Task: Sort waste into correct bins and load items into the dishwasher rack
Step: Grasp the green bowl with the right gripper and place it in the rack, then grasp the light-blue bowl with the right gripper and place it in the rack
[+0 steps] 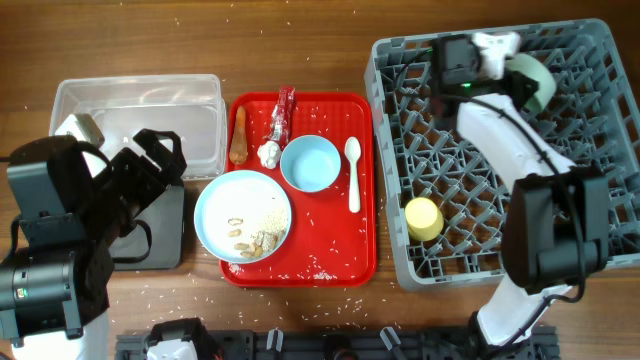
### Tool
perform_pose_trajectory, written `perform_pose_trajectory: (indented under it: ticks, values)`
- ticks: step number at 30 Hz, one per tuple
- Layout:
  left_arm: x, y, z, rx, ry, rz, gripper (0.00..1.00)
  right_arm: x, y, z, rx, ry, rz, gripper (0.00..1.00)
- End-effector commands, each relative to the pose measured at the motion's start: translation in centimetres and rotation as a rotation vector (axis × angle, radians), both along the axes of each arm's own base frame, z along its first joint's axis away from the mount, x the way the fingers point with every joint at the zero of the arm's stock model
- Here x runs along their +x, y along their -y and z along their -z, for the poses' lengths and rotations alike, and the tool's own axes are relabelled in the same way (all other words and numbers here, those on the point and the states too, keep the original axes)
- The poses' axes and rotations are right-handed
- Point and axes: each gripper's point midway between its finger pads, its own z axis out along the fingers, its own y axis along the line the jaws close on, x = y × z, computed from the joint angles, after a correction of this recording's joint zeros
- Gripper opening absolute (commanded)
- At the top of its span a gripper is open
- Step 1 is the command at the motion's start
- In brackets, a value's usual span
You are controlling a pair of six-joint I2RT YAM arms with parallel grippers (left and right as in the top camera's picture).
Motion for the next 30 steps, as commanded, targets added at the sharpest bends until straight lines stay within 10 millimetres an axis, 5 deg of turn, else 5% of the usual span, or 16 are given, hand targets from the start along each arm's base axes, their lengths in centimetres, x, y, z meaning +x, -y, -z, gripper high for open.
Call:
perform_pose_trajectory:
  ticks: [1,2,3,6,9,11,14,17,21,24,25,28,30]
  values:
    - [0.0,-0.5,-0.3,0.005,0.007,-0.026,1.0,0.5,-4.8,0.3,0.017,-0.037,-0.126,0.47]
    - [0.0,-0.5,-0.3,0.005,0.007,-0.026,1.0,0.6,-6.4,-0.6,0.034,-0.013,-0.167,0.73]
    - [0.0,-0.5,-0.3,0.005,0.007,-0.026,1.0,0.8,-9.3,-1.4,0.099,-0.009,-0.266,0.77]
    - [0.0,-0.5,-0.3,0.005,0.007,-0.026,1.0,0.6,-16.5,-1.1,0.32,-0.067,-0.538,0.8]
    - [0.0,-0.5,-0.3,0.005,0.007,-0.026,1.0,-1.3,-25.8,0.7,0.664,-0.173,-0.851,0.76]
    - [0.0,-0.5,-0.3,0.005,0.007,-0.026,1.0,-2.2,-29.0,2.0,0.834,-0.22,-0.93,0.74]
    - [0.0,-0.5,-0.3,0.005,0.007,-0.026,1.0,-3.3,-31.4,6.3,1.047,-0.319,-0.9,0.74]
    - [0.0,-0.5,-0.3,0.005,0.007,-0.026,1.0,-3.9,-32.0,10.0,1.076,-0.41,-0.876,0.74]
    - [0.0,-0.5,-0.3,0.005,0.007,-0.026,1.0,-6.5,-33.6,13.8,1.144,-0.615,-0.956,0.6]
    - [0.0,-0.5,-0.3,0.005,0.007,-0.026,1.0,-6.7,-32.9,14.2,1.136,-0.626,-0.914,0.25]
    - [0.0,-0.5,-0.3,0.005,0.007,-0.026,1.0,-6.1,-31.9,14.4,1.108,-0.579,-0.835,0.06]
    - [0.0,-0.5,-0.3,0.005,0.007,-0.026,1.0,-4.4,-29.5,12.6,1.022,-0.431,-0.702,0.04]
    - [0.0,-0.5,-0.3,0.005,0.007,-0.026,1.0,-3.3,-28.0,8.6,0.97,-0.303,-0.693,0.04]
